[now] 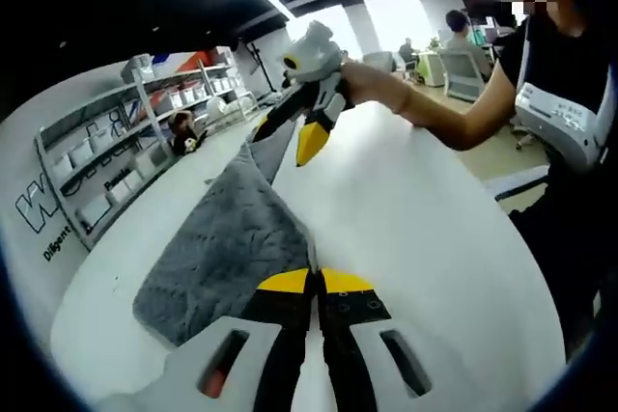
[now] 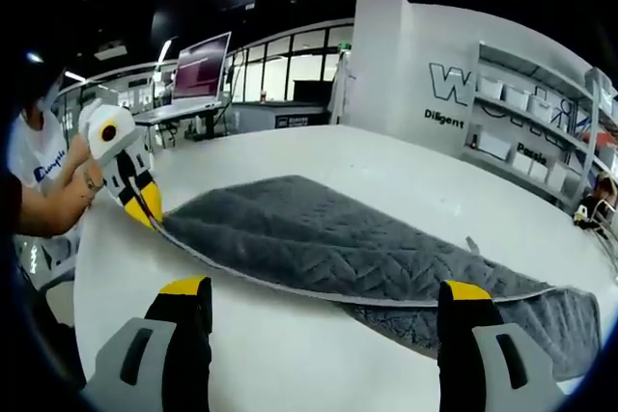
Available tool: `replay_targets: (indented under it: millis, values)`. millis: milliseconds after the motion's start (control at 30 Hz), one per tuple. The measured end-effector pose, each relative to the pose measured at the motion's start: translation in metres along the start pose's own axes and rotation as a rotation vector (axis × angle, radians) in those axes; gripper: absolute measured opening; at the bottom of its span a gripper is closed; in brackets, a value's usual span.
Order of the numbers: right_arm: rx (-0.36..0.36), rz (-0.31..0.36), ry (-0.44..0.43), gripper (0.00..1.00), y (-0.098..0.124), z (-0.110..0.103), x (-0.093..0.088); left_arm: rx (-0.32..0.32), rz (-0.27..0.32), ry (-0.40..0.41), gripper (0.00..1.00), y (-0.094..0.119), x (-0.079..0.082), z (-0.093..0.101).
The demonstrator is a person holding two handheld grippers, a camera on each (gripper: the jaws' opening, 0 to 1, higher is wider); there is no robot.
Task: Open the folded towel by lifting each exposed corner and separating the folded layers until the towel lies flat within the target outline without major curled edges
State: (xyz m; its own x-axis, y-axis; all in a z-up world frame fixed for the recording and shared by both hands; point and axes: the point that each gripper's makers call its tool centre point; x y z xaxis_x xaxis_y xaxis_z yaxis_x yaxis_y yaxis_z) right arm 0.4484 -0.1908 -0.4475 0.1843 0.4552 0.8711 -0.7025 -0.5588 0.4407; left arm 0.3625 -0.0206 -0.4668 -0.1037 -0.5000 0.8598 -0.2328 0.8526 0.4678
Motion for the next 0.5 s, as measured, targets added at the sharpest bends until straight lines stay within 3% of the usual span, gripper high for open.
replay_targets:
  millis: [233, 500]
  values:
    - [0.002, -0.004, 0.002, 0.99, 0.0, -0.001, -0.001, -0.071, -0.018, 0.006, 0.02, 0.007, -0.013, 0.018]
    - [0.0, -0.005, 0.002, 0.99, 0.0, 0.0, -0.001, -0.086, -0.083, 0.017, 0.04, 0.003, -0.03, 0.022]
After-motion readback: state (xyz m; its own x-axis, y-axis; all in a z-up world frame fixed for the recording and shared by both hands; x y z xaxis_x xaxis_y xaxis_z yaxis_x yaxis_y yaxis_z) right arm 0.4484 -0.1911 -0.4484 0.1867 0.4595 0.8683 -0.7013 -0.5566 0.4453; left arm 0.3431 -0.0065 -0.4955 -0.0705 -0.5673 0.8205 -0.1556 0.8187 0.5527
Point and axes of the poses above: the point that each gripper's makers call its tool centre point, and the gripper's own axes: y roughly backward along the fingers, z roughly to its right, x roughly out of its top, and after that the axes turned 8 degrees about y, right-handed
